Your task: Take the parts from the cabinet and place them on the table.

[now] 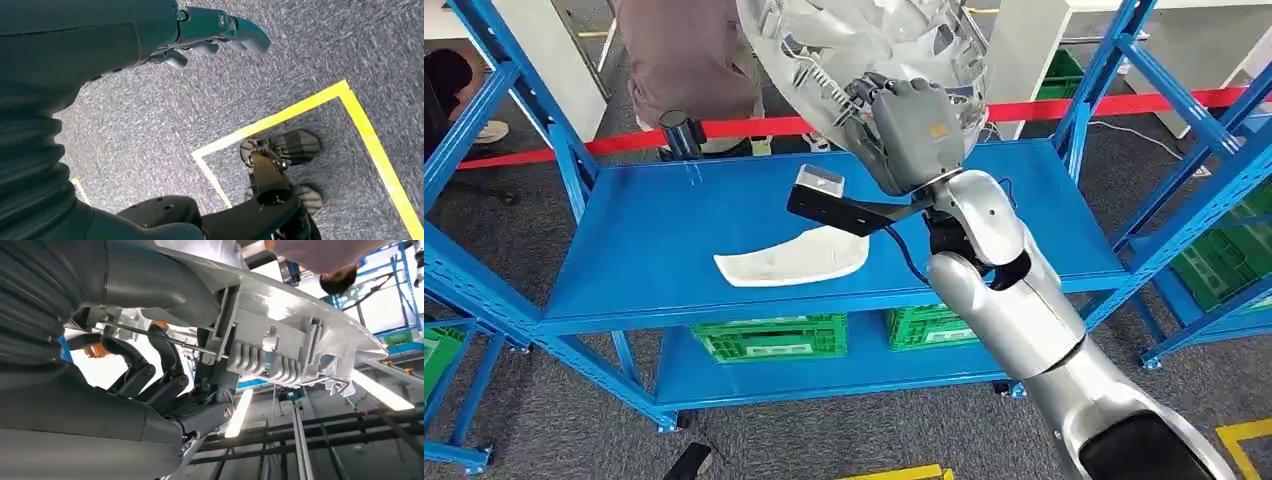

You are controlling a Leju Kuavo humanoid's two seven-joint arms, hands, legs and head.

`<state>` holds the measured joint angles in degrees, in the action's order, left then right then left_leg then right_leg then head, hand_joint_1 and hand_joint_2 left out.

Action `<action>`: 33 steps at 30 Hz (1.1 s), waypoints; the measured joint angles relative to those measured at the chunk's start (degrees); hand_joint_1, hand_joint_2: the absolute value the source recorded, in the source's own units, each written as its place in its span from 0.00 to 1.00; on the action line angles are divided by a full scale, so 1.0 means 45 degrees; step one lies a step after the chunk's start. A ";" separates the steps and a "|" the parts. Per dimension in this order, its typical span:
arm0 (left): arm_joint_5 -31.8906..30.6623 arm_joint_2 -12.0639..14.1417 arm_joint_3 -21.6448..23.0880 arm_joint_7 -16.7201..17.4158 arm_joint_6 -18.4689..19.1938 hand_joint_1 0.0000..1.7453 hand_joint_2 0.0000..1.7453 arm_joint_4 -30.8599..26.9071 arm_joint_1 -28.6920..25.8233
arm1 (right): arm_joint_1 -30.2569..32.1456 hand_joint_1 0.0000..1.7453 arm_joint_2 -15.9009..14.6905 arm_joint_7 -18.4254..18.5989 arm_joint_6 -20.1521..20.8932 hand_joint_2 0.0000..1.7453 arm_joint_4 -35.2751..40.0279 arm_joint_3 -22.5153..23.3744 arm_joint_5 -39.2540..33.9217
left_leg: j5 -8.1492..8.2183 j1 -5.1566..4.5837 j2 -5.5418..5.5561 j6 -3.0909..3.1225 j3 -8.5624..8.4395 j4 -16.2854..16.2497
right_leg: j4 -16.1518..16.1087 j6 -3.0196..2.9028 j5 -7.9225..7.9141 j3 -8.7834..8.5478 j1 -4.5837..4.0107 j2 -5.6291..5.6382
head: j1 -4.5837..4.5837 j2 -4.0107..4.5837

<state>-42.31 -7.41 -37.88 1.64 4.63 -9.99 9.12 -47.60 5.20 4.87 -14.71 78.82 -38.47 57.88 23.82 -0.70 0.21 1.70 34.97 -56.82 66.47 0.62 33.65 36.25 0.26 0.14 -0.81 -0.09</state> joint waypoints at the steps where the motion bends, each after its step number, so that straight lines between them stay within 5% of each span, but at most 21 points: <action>1: 0.0009 0.0005 -0.0010 -0.0005 0.0000 0.00 1.00 0.0000 -0.0002 | 0.0007 1.00 -0.0005 0.0030 0.0000 1.00 -0.0005 -0.0009 0.0005 | 0.0001 -0.0003 -0.0002 0.0001 0.0033 -0.0027 | 0.1067 0.0020 0.0477 0.0474 0.0014 0.0000 | -0.0005 0.0000; 2: 0.0029 0.0015 -0.0015 -0.0005 0.0000 0.00 1.00 0.0000 -0.0004 | 0.0012 1.00 -0.0010 0.0044 0.0005 1.00 -0.0010 -0.0020 0.0015 | 0.0001 -0.0003 -0.0003 0.0000 0.0089 -0.0077 | 0.1957 0.0031 0.0771 0.0884 0.0014 0.0000 | 0.0000 0.0000; 3: 0.0039 0.0015 -0.0015 -0.0005 0.0000 0.00 1.00 0.0000 -0.0005 | 0.0021 1.00 -0.0014 0.0083 0.0005 1.00 -0.0029 -0.0029 0.0015 | 0.0001 0.0000 -0.0001 -0.0001 0.0141 -0.0128 | 0.2244 0.0039 0.0695 0.1008 0.0027 -0.0001 | 0.0004 0.0000; 5: 0.0039 0.0010 -0.0015 -0.0005 0.0010 0.00 1.00 0.0000 -0.0011 | 0.0019 1.00 -0.0024 0.0088 0.0010 1.00 -0.0049 -0.0034 0.0020 | 0.0004 0.0007 0.0020 -0.0018 0.0228 -0.0245 | 0.1033 0.0015 -0.0202 0.0387 0.0072 -0.0004 | 0.0000 0.0000; 7: 0.0039 0.0000 -0.0015 -0.0005 0.0019 0.00 1.00 0.0000 -0.0004 | -0.0012 1.00 -0.0019 0.0068 0.0010 1.00 -0.0049 -0.0058 0.0054 | 0.0025 0.0019 0.0042 -0.0120 0.0344 -0.0431 | -0.1248 -0.0050 -0.1015 -0.0819 0.0082 -0.0008 | 0.0005 0.0000; 12: 0.0053 0.0014 -0.0029 -0.0019 0.0019 0.00 1.00 0.0000 -0.0030 | -0.0024 1.00 -0.0005 0.0107 0.0029 1.00 -0.0058 -0.0165 0.0170 | -0.0254 -0.0023 0.0103 -0.0615 0.0562 -0.0415 | -0.1546 -0.0448 -0.1167 -0.0665 0.0007 0.0022 | -0.0010 0.0000; 14: 0.0053 0.0020 -0.0039 -0.0024 0.0015 0.00 1.00 0.0000 -0.0041 | -0.0036 1.00 0.0019 0.0107 0.0029 1.00 -0.0063 -0.0185 0.0209 | 0.0527 0.0062 0.0074 -0.0817 0.0840 -0.0971 | -0.1608 -0.0626 -0.1363 -0.0549 0.0079 -0.0026 | -0.0069 0.0000; 16: 0.0053 0.0010 -0.0049 -0.0029 0.0015 0.00 1.00 0.0005 -0.0032 | -0.0031 1.00 0.0024 0.0131 0.0034 1.00 -0.0063 -0.0214 0.0277 | 0.1772 0.0190 0.0040 -0.0997 0.1435 -0.2868 | -0.1601 -0.0659 -0.1518 -0.0352 0.0076 -0.0035 | -0.0107 0.0000; 18: 0.0053 0.0010 -0.0088 -0.0029 0.0015 0.00 1.00 0.0005 -0.0041 | -0.0008 1.00 0.0024 0.0151 0.0044 1.00 -0.0073 -0.0238 0.0340 | 0.2324 0.0256 0.0034 -0.1103 0.1732 -0.4258 | -0.1585 -0.0631 -0.1692 -0.0115 0.0082 -0.0040 | -0.0122 0.0000; 20: 0.0053 0.0019 -0.0141 -0.0029 0.0015 0.00 1.00 0.0005 -0.0038 | 0.0031 1.00 0.0020 0.0151 0.0063 1.00 -0.0073 -0.0253 0.0360 | 0.1818 0.0326 0.0022 -0.1152 0.0955 -0.3390 | -0.1568 -0.0553 -0.1845 0.0093 0.0116 -0.0040 | -0.0122 0.0000; 22: 0.0049 0.0024 -0.0146 -0.0029 0.0015 0.00 1.00 -0.0005 -0.0021 | 0.0036 1.00 0.0024 0.0151 0.0078 1.00 -0.0073 -0.0262 0.0360 | 0.1084 0.0376 0.0010 -0.1186 -0.0589 -0.1077 | -0.1528 -0.0436 -0.1957 0.0223 0.0167 -0.0039 | -0.0127 0.0000; 23: 0.0049 0.0019 -0.0146 -0.0039 0.0015 0.00 1.00 0.0000 0.0009 | 0.0035 1.00 0.0024 0.0151 0.0082 1.00 -0.0068 -0.0262 0.0360 | 0.1434 0.0348 0.0021 -0.1158 -0.1054 -0.0262 | -0.1525 -0.0327 -0.2030 0.0281 0.0141 -0.0044 | -0.0136 0.0000; 24: 0.0048 0.0010 -0.0151 -0.0044 0.0015 0.00 1.00 -0.0005 0.0003 | 0.0038 1.00 0.0024 0.0165 0.0087 1.00 -0.0073 -0.0267 0.0365 | 0.1117 0.0246 0.0136 -0.0957 -0.0986 -0.0393 | -0.1561 -0.0230 -0.2119 0.0289 0.0141 -0.0051 | -0.0107 0.0000; 27: 0.0044 0.0005 -0.0180 -0.0019 0.0015 0.00 1.00 0.0000 -0.0006 | 0.0043 1.00 0.0029 0.0146 0.0092 1.00 -0.0073 -0.0296 0.0384 | 0.1043 0.0214 0.0135 -0.0714 -0.0811 -0.0406 | -0.1620 -0.0008 -0.2356 0.0325 0.0134 -0.0031 | -0.0122 0.0000; 28: 0.0044 -0.0020 -0.0199 -0.0024 0.0015 0.00 1.00 0.0005 -0.0003 | 0.0042 1.00 0.0019 0.0151 0.0097 1.00 -0.0078 -0.0296 0.0379 | 0.0880 0.0326 0.0067 -0.0501 -0.0741 -0.0285 | -0.1560 0.0054 -0.2299 0.0439 0.0174 -0.0024 | -0.0112 0.0000; 29: 0.0039 -0.0019 -0.0218 -0.0014 0.0015 0.00 1.00 0.0000 0.0008 | 0.0030 1.00 0.0019 0.0151 0.0102 1.00 -0.0078 -0.0296 0.0379 | 0.0758 0.0304 0.0042 -0.0393 -0.0600 -0.0271 | -0.1193 0.0095 -0.1759 0.0608 0.0155 -0.0025 | -0.0102 0.0000; 31: 0.0039 0.0000 -0.0228 -0.0015 -0.0005 0.00 1.00 -0.0010 0.0001 | 0.0042 1.00 0.0015 0.0146 0.0097 1.00 -0.0078 -0.0296 0.0384 | 0.0522 0.0271 0.0020 -0.0244 -0.0286 -0.0293 | 0.0617 0.0153 -0.0324 0.1211 0.0153 -0.0017 | -0.0063 0.0000; 33: 0.0039 -0.0005 -0.0233 -0.0015 -0.0005 0.00 1.00 -0.0005 -0.0015 | 0.0076 1.00 0.0000 0.0161 0.0102 1.00 -0.0083 -0.0296 0.0389 | 0.0294 0.0200 0.0009 -0.0208 0.0056 -0.0342 | 0.2302 0.0157 0.0351 0.1628 0.0136 -0.0016 | -0.0063 0.0000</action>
<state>-42.14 -7.43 -38.93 1.57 4.61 -10.01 9.05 -47.25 5.20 5.60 -14.25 78.44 -39.80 59.63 25.14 0.20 0.25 0.76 35.22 -58.35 76.83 1.32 35.23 43.58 0.88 0.07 -1.09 -0.09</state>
